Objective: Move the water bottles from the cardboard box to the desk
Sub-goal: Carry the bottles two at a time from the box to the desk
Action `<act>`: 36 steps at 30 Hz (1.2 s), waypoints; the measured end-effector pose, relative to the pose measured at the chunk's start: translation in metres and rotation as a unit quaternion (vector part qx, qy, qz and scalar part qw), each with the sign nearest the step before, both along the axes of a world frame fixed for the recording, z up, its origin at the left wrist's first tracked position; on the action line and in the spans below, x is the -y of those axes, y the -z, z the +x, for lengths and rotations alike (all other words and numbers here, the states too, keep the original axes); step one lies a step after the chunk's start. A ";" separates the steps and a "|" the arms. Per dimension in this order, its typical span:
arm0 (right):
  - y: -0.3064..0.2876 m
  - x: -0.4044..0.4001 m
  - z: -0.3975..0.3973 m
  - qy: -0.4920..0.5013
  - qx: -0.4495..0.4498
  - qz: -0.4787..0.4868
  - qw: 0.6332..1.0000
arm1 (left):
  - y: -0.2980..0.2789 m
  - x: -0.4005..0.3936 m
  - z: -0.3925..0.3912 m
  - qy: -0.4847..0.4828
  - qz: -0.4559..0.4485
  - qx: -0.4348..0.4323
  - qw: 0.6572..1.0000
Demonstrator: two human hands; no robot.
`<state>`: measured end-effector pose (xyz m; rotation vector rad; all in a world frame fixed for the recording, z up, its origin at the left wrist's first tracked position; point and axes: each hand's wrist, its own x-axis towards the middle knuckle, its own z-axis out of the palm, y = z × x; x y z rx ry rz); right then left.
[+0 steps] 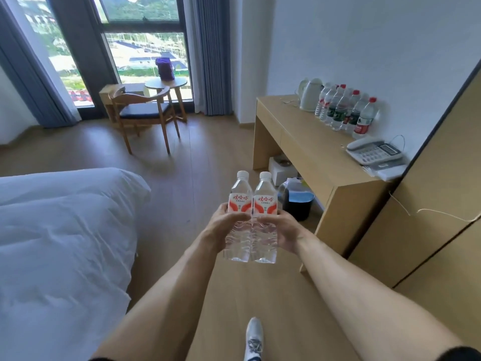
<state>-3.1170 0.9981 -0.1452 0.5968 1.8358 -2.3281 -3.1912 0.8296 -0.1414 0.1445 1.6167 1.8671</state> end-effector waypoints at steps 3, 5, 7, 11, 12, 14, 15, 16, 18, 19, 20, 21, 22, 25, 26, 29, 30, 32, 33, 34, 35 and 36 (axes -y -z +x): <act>0.006 -0.017 -0.062 -0.015 0.003 -0.005 1.000 | 0.004 -0.019 -0.059 -0.023 -0.007 0.005 1.000; 0.005 -0.030 -0.106 -0.030 0.010 0.000 1.000 | 0.001 -0.030 -0.095 -0.051 -0.010 0.018 0.999; 0.004 -0.043 -0.148 -0.042 0.015 -0.001 0.999 | -0.003 -0.042 -0.131 -0.065 -0.013 0.024 0.998; -0.002 -0.068 -0.224 -0.059 0.013 0.005 0.998 | -0.008 -0.064 -0.201 -0.084 0.001 0.019 0.996; -0.002 -0.073 -0.239 -0.060 0.014 0.008 0.998 | -0.007 -0.069 -0.216 -0.081 0.004 0.019 0.997; -0.001 -0.085 -0.266 -0.063 0.020 0.005 0.998 | -0.005 -0.079 -0.242 -0.079 0.010 0.025 0.996; -0.001 -0.092 -0.279 -0.063 0.022 0.002 0.998 | -0.003 -0.085 -0.255 -0.077 0.013 0.029 0.997; 0.000 -0.099 -0.291 -0.063 0.022 0.000 0.998 | -0.002 -0.092 -0.268 -0.073 0.013 0.032 0.997; 0.002 -0.112 -0.315 -0.059 0.024 0.005 0.998 | 0.000 -0.105 -0.293 -0.066 0.014 0.032 0.997; 0.005 -0.118 -0.326 -0.054 0.026 0.004 0.998 | 0.003 -0.111 -0.305 -0.059 0.013 0.035 0.998; 0.009 -0.128 -0.343 -0.042 0.027 0.000 0.999 | 0.006 -0.121 -0.324 -0.046 0.013 0.040 0.998; 0.010 -0.134 -0.352 -0.037 0.028 -0.001 0.999 | 0.007 -0.128 -0.335 -0.039 0.012 0.043 0.998; 0.011 -0.139 -0.359 -0.034 0.027 -0.002 0.999 | 0.008 -0.133 -0.346 -0.030 0.013 0.044 0.998; 0.018 -0.167 -0.398 0.001 0.023 -0.014 1.000 | 0.016 -0.164 -0.399 0.016 0.013 0.054 0.998; 0.019 -0.177 -0.413 0.015 0.021 -0.013 1.000 | 0.019 -0.176 -0.420 0.033 0.011 0.054 0.998; 0.020 -0.207 -0.457 0.066 0.016 -0.018 0.998 | 0.025 -0.214 -0.481 0.087 0.015 0.055 0.995; 0.018 -0.215 -0.470 0.086 0.019 -0.016 0.996 | 0.025 -0.226 -0.500 0.105 0.013 0.057 0.993; 0.011 -0.227 -0.494 0.123 0.027 -0.009 0.992 | 0.025 -0.248 -0.535 0.143 0.007 0.056 0.988; 0.009 -0.233 -0.504 0.139 0.028 -0.012 0.990 | 0.025 -0.258 -0.550 0.164 0.008 0.058 0.985; 0.007 -0.239 -0.513 0.158 0.025 -0.021 0.987 | 0.024 -0.269 -0.566 0.190 0.008 0.051 0.980; 0.005 -0.245 -0.520 0.178 0.019 -0.028 0.984 | 0.021 -0.280 -0.579 0.217 0.011 0.040 0.975; 0.003 -0.250 -0.527 0.197 0.014 -0.030 0.980 | 0.018 -0.291 -0.590 0.238 0.012 0.034 0.971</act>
